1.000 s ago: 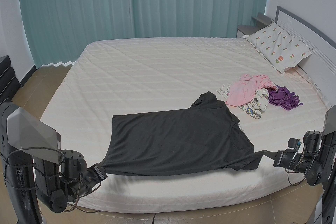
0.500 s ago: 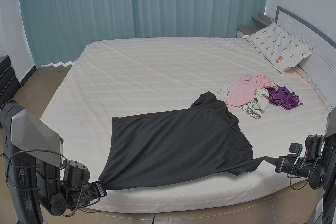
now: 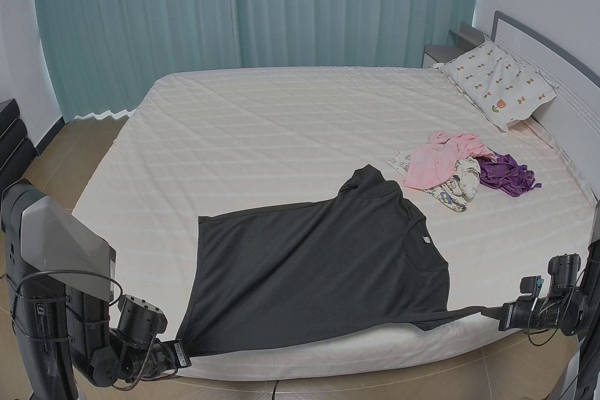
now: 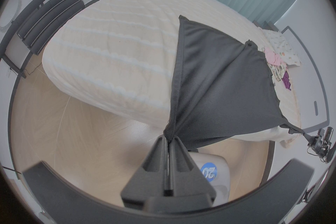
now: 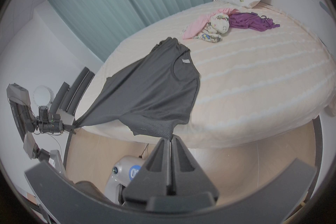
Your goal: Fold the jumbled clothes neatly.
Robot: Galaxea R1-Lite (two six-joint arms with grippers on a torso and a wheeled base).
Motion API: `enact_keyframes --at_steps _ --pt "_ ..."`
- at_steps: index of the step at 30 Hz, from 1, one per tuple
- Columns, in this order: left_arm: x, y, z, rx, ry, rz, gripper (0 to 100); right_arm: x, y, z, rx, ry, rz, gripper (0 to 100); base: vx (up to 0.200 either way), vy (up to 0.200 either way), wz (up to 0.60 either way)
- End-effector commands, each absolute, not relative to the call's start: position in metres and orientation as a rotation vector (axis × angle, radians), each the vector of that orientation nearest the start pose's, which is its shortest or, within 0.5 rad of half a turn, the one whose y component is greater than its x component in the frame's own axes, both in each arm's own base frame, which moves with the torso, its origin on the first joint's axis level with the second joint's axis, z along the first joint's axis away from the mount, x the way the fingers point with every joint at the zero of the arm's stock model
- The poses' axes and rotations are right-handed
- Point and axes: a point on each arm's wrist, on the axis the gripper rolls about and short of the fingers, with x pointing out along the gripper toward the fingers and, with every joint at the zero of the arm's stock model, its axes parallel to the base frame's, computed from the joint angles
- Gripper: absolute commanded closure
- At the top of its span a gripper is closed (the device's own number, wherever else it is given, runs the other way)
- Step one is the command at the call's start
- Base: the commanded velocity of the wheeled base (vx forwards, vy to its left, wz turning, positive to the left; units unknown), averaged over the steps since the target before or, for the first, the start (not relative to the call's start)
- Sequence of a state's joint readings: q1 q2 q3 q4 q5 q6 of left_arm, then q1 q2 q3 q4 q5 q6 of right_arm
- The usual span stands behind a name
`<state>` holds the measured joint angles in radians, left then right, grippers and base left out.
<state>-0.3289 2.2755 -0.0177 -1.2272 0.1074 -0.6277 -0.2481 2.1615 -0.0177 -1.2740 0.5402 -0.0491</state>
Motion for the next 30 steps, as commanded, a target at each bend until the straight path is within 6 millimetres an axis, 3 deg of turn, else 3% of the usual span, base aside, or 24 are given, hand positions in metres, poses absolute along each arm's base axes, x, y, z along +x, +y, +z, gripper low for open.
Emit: enact_keyframes --at_steps 1,8,14,18,26,30 --pt "0.177 -0.061 -0.043 -0.321 1.073 0.125 100 0.188 -0.040 -0.016 0.277 0.836 0.292 100 0.000 0.000 0.00" --pt "0.167 -0.066 -0.046 -0.267 1.151 0.112 100 0.179 -0.038 -0.017 0.224 0.901 0.334 100 0.000 0.000 0.00" --pt "0.173 -0.068 -0.042 -0.289 1.089 0.094 100 0.181 -0.038 -0.009 0.205 0.854 0.343 100 0.000 0.000 0.00" --pt "0.189 -0.066 -0.034 -0.358 0.948 0.075 100 0.194 -0.038 -0.004 0.198 0.773 0.368 100 0.000 0.000 0.00" --pt "0.233 -0.052 -0.028 -0.453 0.752 0.129 100 0.249 -0.021 0.011 0.266 0.642 0.396 100 0.000 0.000 0.00" --pt "0.250 -0.047 -0.028 -0.476 0.702 0.148 100 0.274 -0.016 0.009 0.260 0.628 0.382 100 0.000 0.000 0.00"
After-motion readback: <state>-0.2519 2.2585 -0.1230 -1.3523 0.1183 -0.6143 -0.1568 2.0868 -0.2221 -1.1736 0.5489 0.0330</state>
